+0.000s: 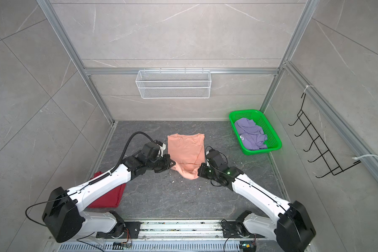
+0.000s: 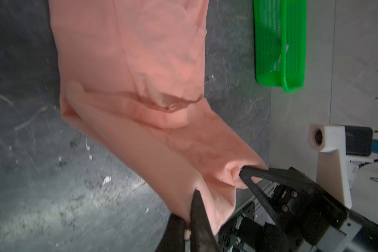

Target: Fold and stack the t-shirts

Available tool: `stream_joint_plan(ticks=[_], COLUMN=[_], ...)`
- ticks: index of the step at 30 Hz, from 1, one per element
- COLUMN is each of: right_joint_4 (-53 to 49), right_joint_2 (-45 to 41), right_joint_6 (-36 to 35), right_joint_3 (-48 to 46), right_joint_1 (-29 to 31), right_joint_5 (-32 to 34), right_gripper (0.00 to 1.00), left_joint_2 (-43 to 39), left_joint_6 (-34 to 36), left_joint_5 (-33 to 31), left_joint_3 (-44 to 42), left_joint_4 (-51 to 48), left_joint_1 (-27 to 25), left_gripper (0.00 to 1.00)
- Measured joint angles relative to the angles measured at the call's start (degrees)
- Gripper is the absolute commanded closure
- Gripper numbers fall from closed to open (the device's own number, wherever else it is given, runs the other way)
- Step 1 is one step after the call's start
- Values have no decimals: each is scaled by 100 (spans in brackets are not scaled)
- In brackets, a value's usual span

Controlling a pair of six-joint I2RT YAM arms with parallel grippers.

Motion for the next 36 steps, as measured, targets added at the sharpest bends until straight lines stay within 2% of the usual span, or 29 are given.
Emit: stream_joint_plan(ticks=[4, 9, 19, 20, 22, 24, 25, 26, 27, 31, 34, 36], right_joint_4=[212, 522, 772, 807, 863, 942, 994, 1054, 1141, 1641, 2076, 2194], right_joint_2=[1045, 2153, 4028, 4238, 4581, 4837, 4903, 4970, 5021, 5058, 5040, 4970], right_joint_6=[-153, -162, -114, -87, -11, 63, 101, 164, 201, 278, 256, 188], right_joint_3=[1003, 1921, 3401, 3558, 3762, 3832, 3832, 3829, 3829, 3823, 3746, 3609], right_joint_1=[-205, -739, -1403, -1447, -1521, -1604, -1637, -1683, -1727, -1952, -2076, -2096], right_joint_5=[48, -4, 2, -2, 0, 7, 7, 9, 11, -26, -44, -96], right_gripper=[100, 100, 95, 94, 92, 87, 81, 68, 60, 51, 50, 51], left_joint_2=[868, 2035, 4424, 4636, 4966, 5307, 5429, 5565, 5694, 5925, 5860, 5600], left_joint_6=[254, 337, 317, 310, 271, 190, 144, 83, 46, -96, -83, -15], left_joint_5=[103, 564, 1464, 1561, 1679, 1823, 1882, 1934, 1993, 2142, 2162, 2133], left_joint_3=[748, 1690, 3849, 4041, 4328, 4575, 4656, 4739, 4813, 5005, 4898, 4527], left_joint_4=[190, 503, 765, 778, 796, 885, 962, 1056, 1119, 1261, 1429, 1462], left_joint_1=[509, 1134, 1794, 1840, 1915, 1996, 2028, 2070, 2116, 2306, 2479, 2568], left_gripper=[100, 100, 100, 97, 79, 73, 68, 63, 58, 50, 45, 43])
